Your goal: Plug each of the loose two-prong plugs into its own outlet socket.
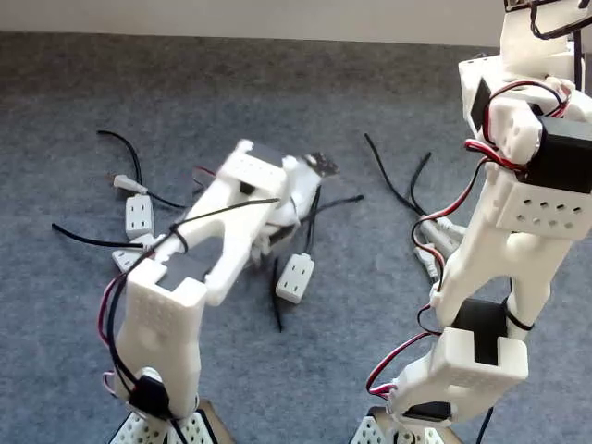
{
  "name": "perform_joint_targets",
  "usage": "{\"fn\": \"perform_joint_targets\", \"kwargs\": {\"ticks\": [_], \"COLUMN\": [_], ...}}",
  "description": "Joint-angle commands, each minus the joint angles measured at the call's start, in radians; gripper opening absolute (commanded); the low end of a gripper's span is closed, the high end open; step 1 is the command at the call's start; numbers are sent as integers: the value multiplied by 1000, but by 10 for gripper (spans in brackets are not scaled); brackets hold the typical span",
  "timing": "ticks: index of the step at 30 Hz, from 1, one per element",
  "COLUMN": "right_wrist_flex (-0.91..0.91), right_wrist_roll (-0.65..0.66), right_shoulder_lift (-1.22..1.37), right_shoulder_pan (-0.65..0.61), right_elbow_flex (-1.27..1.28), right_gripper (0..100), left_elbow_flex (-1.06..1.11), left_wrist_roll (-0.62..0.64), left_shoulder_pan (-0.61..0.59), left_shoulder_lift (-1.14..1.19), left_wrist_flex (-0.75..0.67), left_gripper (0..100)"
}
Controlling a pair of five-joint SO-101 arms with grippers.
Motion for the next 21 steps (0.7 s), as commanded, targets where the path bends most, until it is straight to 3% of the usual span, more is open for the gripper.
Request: {"fn": "perform_joint_targets", "kwargs": {"ticks": [1, 5, 11, 17, 21], "right_wrist_flex": [-24, -24, -24, -22, 8], "right_wrist_roll": [12, 12, 11, 11, 15], "right_shoulder_lift": [-18, -18, -18, -18, -18], "right_shoulder_pan": [10, 10, 10, 1, -47], "right_elbow_flex": [-44, -44, -44, -42, -44], "right_gripper": [297, 297, 297, 297, 297], "left_elbow_flex": [-156, -259, -302, -291, -174], "left_wrist_roll": [-5, -6, 6, 281, 422], "left_shoulder_pan": [-107, -183, -245, -217, -173], "left_shoulder_lift": [-173, -300, -481, -636, -743], "left_wrist_flex": [107, 212, 226, 178, 58], "left_gripper": [7, 7, 7, 6, 6]}}
